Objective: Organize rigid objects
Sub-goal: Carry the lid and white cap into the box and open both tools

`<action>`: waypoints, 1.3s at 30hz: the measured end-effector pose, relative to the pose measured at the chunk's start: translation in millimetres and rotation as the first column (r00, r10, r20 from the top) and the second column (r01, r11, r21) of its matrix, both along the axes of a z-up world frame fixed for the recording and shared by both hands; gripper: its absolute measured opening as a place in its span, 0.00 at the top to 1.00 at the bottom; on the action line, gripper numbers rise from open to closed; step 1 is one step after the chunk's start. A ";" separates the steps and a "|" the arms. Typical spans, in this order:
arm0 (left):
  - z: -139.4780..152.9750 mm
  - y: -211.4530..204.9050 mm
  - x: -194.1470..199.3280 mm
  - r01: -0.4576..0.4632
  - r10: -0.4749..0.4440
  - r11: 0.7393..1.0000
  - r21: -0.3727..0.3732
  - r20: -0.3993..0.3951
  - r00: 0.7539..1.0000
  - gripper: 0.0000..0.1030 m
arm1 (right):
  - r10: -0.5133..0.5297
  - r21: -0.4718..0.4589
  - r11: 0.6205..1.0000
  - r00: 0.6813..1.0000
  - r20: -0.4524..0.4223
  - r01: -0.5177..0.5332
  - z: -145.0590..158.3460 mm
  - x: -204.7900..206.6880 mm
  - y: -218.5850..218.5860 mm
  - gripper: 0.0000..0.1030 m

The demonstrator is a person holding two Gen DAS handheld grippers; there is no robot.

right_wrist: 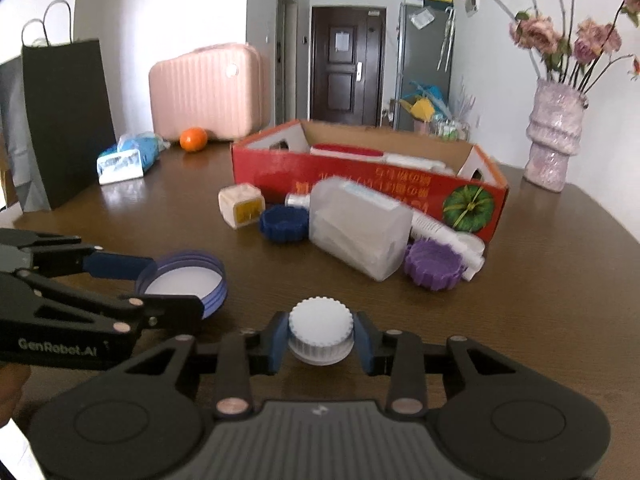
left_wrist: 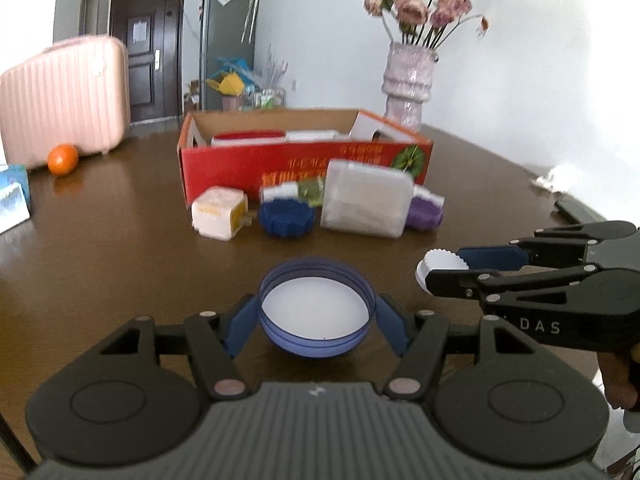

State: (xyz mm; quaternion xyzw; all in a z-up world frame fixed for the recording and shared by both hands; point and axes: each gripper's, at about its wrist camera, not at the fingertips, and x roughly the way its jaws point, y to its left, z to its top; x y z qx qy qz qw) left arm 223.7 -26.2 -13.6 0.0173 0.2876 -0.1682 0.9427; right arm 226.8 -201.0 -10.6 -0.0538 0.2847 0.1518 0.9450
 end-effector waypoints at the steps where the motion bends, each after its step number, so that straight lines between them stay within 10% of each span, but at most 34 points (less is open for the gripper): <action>1: 4.0 0.6 -2.4 0.001 -0.001 1.000 -0.006 0.013 1.000 0.36 | -0.003 0.004 1.000 1.000 0.012 0.003 3.6 -3.3 -1.8 0.66; 9: 40.3 11.5 23.4 0.004 0.002 0.997 -0.082 0.072 0.997 0.36 | -0.027 0.041 0.999 0.996 0.085 0.023 30.5 -0.3 -22.8 0.66; 17: 82.1 15.2 146.7 -0.014 0.020 0.996 -0.087 0.074 0.997 0.36 | -0.037 0.068 0.997 0.993 0.112 0.029 64.9 86.6 -45.1 0.66; 28: 42.3 3.7 333.3 -0.072 0.084 0.994 0.077 -0.172 0.981 0.36 | 0.001 0.028 1.000 0.980 -0.197 0.005 53.6 329.9 -23.5 0.66; 39: 20.7 2.0 368.2 -0.063 0.085 0.992 0.112 -0.208 0.974 0.28 | 0.008 0.006 1.000 0.947 -0.320 -0.007 21.4 401.9 13.2 0.61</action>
